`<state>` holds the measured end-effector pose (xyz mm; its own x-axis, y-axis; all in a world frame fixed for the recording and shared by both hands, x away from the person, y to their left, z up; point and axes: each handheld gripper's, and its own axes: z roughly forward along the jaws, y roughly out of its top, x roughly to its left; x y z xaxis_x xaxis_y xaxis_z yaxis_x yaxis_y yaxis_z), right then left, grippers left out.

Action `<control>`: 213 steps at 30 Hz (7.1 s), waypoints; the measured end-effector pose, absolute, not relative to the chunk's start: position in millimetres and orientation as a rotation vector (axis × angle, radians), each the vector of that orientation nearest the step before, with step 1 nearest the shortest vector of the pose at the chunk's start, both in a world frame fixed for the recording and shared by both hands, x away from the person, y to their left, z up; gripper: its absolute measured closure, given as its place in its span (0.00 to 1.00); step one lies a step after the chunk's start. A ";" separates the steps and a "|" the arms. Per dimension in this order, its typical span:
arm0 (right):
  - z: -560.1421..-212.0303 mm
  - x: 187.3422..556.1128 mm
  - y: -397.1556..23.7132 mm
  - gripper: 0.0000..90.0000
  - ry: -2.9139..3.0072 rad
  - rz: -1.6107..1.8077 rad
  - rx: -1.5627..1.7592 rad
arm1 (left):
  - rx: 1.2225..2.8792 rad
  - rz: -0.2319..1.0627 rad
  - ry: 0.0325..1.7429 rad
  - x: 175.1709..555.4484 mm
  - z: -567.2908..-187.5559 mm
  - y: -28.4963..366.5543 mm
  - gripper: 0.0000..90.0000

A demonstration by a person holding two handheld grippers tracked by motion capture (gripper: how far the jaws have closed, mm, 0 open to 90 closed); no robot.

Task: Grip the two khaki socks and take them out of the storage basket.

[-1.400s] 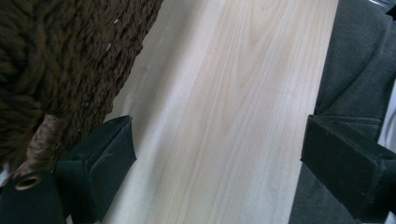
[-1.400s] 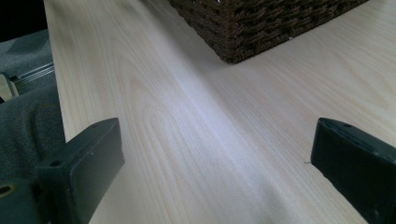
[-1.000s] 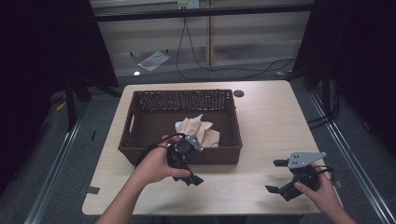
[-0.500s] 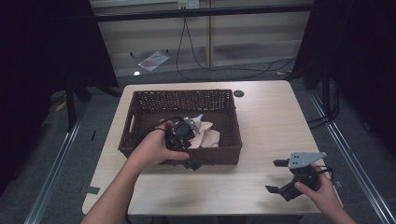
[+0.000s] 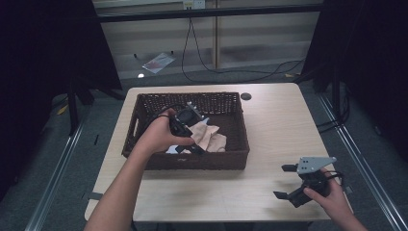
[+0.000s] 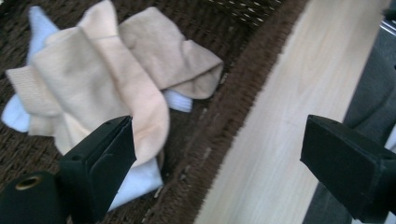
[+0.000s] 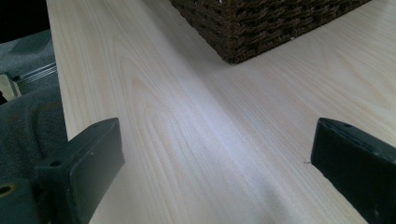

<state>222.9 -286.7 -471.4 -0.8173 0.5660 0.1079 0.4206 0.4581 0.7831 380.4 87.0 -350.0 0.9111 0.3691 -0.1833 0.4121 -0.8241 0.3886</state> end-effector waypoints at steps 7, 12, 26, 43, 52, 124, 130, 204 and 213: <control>-471.3 222.7 -286.7 0.03 2.534 1.291 0.868 | 2.637 -0.120 0.661 400.6 -358.2 86.2 0.11; -471.4 222.8 -286.6 0.03 2.536 1.290 0.863 | 2.641 -0.128 0.717 413.6 -367.6 86.0 0.12; -470.9 222.7 -286.9 0.03 2.538 1.300 0.860 | 2.652 -0.105 0.839 441.4 -396.9 86.5 0.14; -470.4 222.3 -286.9 0.03 2.536 1.301 0.860 | 2.612 -0.009 0.862 457.8 -425.5 86.3 0.43; -469.9 222.2 -287.8 0.03 2.534 1.301 0.852 | 2.624 -0.065 0.930 456.4 -419.1 83.5 0.92; -470.7 222.3 -286.2 0.03 2.544 1.296 0.861 | 2.666 -0.312 0.673 375.7 -284.0 97.2 0.92; -470.5 221.9 -286.4 0.03 2.545 1.296 0.862 | 2.667 -0.330 0.644 369.5 -287.4 96.4 0.92; -469.7 221.5 -286.8 0.03 2.548 1.299 0.849 | 2.655 -0.113 0.782 415.8 -374.4 54.4 0.15; -469.8 221.6 -286.6 0.03 2.548 1.299 0.844 | 2.636 -0.069 0.849 430.9 -395.7 52.3 0.15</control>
<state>221.6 -286.6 -469.8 -0.8280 0.5501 0.1086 0.4111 0.4638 0.7848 430.9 52.3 -395.7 0.8172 0.5546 -0.1567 0.5726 -0.7503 0.3305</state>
